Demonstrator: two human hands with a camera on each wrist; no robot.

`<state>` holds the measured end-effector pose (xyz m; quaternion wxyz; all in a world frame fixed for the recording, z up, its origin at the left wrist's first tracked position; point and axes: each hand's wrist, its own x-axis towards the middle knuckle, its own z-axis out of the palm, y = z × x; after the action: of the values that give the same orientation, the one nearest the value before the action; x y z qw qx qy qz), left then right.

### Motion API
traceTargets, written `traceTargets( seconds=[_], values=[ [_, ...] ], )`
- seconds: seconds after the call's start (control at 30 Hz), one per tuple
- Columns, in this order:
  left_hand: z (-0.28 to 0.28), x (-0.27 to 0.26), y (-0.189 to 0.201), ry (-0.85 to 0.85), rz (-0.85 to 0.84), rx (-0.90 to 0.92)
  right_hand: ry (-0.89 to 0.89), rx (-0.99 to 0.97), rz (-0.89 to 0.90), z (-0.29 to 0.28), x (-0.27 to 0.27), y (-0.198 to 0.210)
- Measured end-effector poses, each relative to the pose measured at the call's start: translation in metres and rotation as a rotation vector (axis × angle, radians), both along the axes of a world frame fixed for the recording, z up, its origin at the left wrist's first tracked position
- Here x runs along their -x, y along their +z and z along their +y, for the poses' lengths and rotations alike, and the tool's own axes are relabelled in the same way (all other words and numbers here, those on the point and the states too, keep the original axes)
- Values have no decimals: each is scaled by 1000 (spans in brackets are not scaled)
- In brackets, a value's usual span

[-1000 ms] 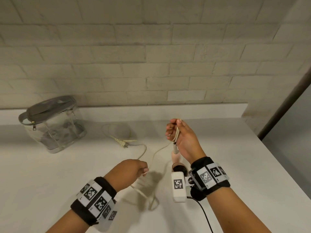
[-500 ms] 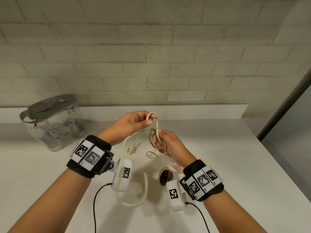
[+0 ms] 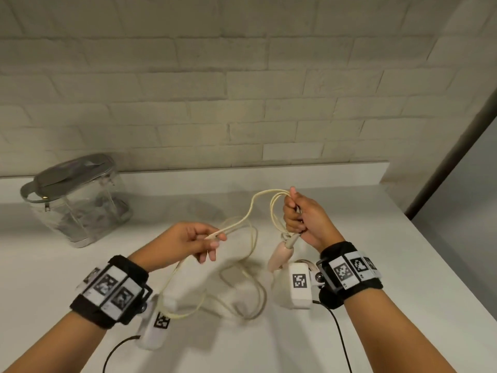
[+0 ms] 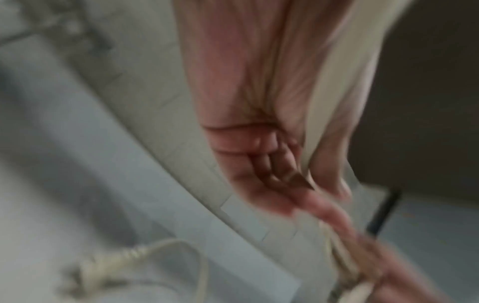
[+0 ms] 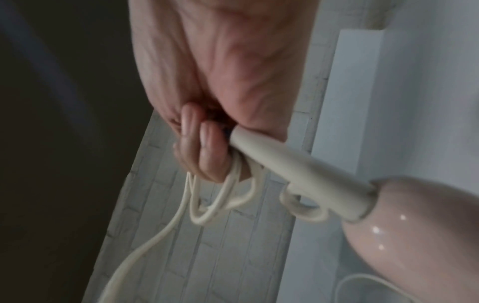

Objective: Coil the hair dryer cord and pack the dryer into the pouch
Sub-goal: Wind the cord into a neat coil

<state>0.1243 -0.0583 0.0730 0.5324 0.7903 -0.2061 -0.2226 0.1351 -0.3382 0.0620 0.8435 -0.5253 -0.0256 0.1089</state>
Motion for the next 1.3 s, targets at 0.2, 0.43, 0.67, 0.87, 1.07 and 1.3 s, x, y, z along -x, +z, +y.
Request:
traceTargets(
  seconds=[0.2,0.43,0.67,0.87,1.07,1.3],
  values=[
    [1,-18,-31,381,-849,-547,78,31,5,13,-1,3],
    [-28,-40,-91,568,-412,-245,198,-69,6,38,4,-1],
    [-89,23,-93,184,134,83,98,-198,-52,43,-3,-9],
    [-73,30,-40,-113,-281,-332,-151,155,-184,55,-1,-7],
    [-62,17,10,53,-711,-513,-98,568,-275,61,0,-1],
    [-57,-11,61,281,-661,-335,271,520,-193,64,11,16]
  ],
)
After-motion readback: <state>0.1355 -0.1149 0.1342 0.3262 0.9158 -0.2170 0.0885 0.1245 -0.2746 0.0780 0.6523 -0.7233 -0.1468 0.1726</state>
